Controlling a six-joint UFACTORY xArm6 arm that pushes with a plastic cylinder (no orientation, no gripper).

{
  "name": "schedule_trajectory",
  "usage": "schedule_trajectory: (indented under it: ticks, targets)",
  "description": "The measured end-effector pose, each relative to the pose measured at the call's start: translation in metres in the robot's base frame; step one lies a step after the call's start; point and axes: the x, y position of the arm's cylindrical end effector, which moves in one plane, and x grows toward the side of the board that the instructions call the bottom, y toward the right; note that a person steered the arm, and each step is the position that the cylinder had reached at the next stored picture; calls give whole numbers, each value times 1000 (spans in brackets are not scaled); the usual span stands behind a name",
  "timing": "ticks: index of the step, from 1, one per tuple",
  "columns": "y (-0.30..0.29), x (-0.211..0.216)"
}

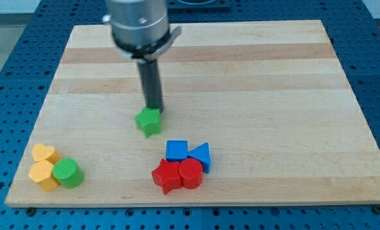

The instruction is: Push the green star into the right side of the yellow heart

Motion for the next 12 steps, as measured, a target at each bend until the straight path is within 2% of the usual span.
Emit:
schedule_trajectory:
  ticks: [1,2,3,4,6,7,9,10,11,12]
  targets:
    - [-18,7]
    - [10,-16]
    - [56,-7]
    - [60,22]
    - [-39,27]
    - [-67,32]
    - [-6,35]
    - [4,56]
    - [-21,78]
    - [-56,79]
